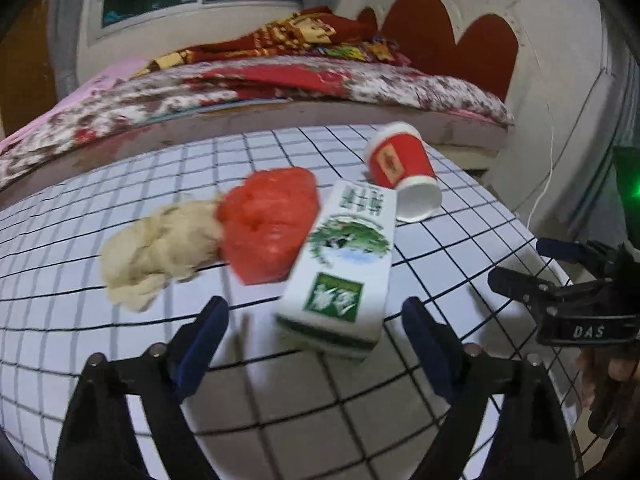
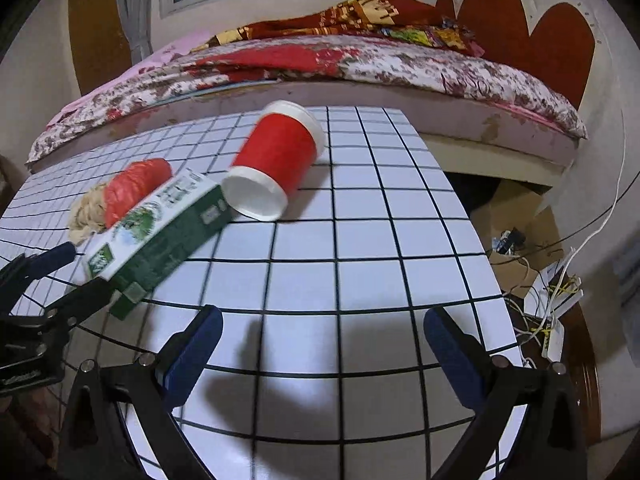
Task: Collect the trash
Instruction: 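Grasp the milk carton with the left tool while the right grasps the red plastic bag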
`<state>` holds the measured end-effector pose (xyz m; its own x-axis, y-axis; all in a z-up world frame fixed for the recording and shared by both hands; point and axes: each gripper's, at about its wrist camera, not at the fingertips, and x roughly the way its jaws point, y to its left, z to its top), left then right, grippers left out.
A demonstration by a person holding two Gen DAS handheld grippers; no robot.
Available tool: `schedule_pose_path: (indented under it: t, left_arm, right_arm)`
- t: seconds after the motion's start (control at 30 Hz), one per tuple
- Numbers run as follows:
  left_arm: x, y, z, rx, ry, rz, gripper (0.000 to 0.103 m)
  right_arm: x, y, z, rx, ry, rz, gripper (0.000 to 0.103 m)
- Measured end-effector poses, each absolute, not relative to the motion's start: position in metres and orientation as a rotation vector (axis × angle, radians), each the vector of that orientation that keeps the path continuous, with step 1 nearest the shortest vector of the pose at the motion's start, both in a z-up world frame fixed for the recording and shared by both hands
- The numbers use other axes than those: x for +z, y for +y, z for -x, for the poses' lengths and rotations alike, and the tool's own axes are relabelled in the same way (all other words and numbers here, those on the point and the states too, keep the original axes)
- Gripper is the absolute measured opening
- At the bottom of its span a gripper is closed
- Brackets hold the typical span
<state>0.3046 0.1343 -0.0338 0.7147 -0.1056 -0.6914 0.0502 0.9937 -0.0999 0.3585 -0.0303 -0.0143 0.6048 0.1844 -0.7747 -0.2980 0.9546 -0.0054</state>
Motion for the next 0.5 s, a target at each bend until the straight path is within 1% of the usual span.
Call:
schedule_pose_path:
  t: [0.13, 0.17, 0.2, 0.33, 0.5]
  left_arm:
    - [-0.038, 0.129, -0.319, -0.107, 0.81, 0.08, 0.076]
    - [-0.04, 0.127, -0.322, -0.111, 0.828, 0.075, 0.06]
    - [-0.042, 0.126, -0.322, -0.119, 0.84, 0.073, 0.059]
    - [-0.027, 0.124, -0.302, -0.116, 0.763, 0.05, 0.057]
    - [0.003, 0.141, -0.27, -0.081, 0.665, 0.038, 0.055]
  right_arm:
    - [-0.016, -0.037, -0.363, 0.28, 0.89, 0.116, 0.102]
    - [-0.016, -0.037, -0.363, 0.281, 0.89, 0.115, 0.102]
    - [-0.016, -0.037, -0.363, 0.281, 0.893, 0.113, 0.102]
    - [-0.015, -0.034, -0.361, 0.301, 0.896, 0.103, 0.102]
    - [-0.014, -0.027, -0.356, 0.332, 0.897, 0.086, 0.102]
